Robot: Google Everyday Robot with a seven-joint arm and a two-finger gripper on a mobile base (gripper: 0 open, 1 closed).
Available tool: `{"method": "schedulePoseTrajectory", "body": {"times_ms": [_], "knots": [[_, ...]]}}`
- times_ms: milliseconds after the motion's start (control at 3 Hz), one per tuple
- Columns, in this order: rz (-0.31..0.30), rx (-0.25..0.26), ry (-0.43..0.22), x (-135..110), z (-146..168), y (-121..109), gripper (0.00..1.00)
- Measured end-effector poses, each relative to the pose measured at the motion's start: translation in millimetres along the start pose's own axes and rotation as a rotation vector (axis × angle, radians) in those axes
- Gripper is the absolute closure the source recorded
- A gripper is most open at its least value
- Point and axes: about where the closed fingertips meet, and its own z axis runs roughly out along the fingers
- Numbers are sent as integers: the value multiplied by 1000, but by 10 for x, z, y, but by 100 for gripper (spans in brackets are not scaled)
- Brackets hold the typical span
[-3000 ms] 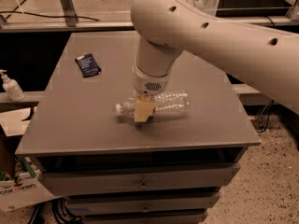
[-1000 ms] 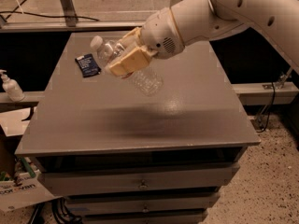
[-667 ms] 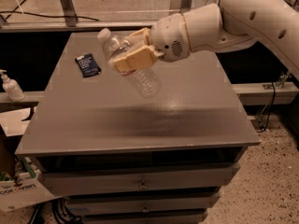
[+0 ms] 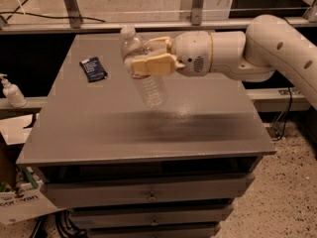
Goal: Place water bottle upright
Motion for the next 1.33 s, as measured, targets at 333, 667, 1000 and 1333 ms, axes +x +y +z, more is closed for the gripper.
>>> {"method": "schedulePoseTrajectory", "body": {"times_ms": [333,667,1000,1333], "knots": [[7,-18,-86,34,-40,-30,100],[0,-35,-131,49,-55,-58,100],[-5,-50,-147,103,-69,-74,100],[-28,-66,-139,174,-86,-74,100]]}}
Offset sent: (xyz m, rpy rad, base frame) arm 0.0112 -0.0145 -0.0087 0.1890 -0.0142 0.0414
